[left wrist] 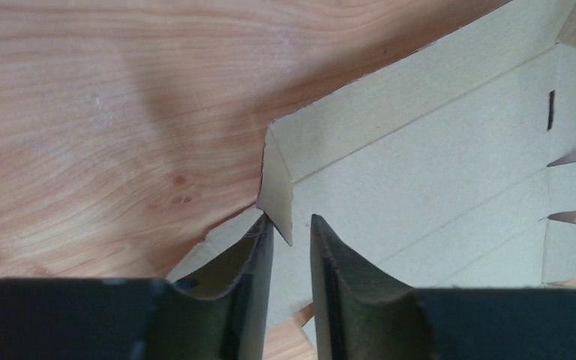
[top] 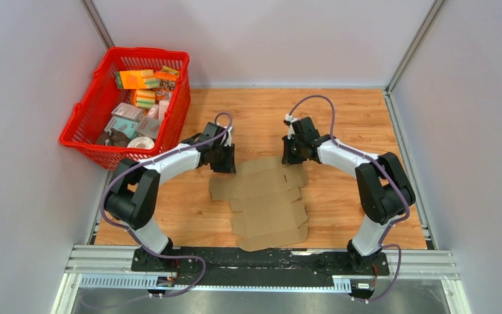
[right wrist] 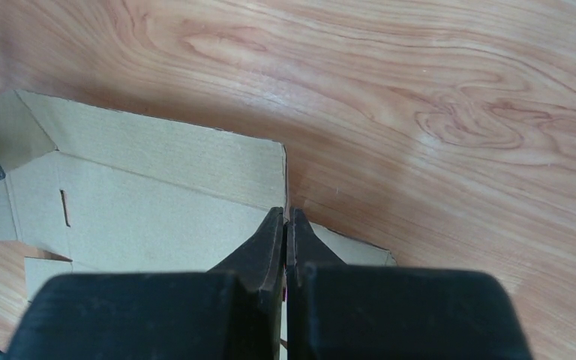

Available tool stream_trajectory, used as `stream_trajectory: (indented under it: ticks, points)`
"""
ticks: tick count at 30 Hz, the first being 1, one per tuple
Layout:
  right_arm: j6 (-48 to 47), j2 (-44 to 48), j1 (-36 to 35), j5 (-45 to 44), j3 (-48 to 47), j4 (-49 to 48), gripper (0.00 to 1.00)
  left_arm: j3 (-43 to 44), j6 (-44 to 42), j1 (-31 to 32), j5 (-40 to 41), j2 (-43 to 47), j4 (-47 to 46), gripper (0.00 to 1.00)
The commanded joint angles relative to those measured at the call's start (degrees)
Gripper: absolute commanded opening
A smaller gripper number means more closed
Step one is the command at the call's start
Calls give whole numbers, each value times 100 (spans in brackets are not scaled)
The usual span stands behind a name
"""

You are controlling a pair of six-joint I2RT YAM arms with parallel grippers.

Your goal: Fold the paper box

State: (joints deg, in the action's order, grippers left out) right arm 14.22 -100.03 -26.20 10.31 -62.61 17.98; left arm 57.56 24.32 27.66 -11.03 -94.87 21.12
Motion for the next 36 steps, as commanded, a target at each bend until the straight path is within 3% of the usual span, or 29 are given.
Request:
stream_trajectory:
  ticks: [1,4,9,17,21,23,25,28,31,36]
  points:
    - [572,177,-140,-528,-102,-120,0,439,170,204,82,-128,-249,22]
    - [1126,194,-219,-1021,-138,-66,0,711,319,327,320,-330,-135,7]
    - [1426,150,-518,-1759,-260,-31,0,932,495,433,356,-629,-275,6]
    - [1566,-121,-826,-2138,-568,-58,4,1231,574,460,241,-963,-319,8]
    - [1698,-262,-878,-2217,-691,39,6,1284,601,460,101,-990,-372,17]
    - [1541,-272,-878,-2270,-744,127,12,1284,531,460,109,-867,-320,28]
    - [1365,-184,-861,-2296,-762,267,19,1144,373,442,206,-561,-258,42]
    - [1022,139,-721,-1919,-674,399,42,802,170,372,259,27,-153,59]
    - [767,614,-633,-1716,-446,539,55,318,38,258,215,756,-65,68]
    - [529,1047,-615,-1032,-129,496,62,-358,-120,196,232,1672,93,63]
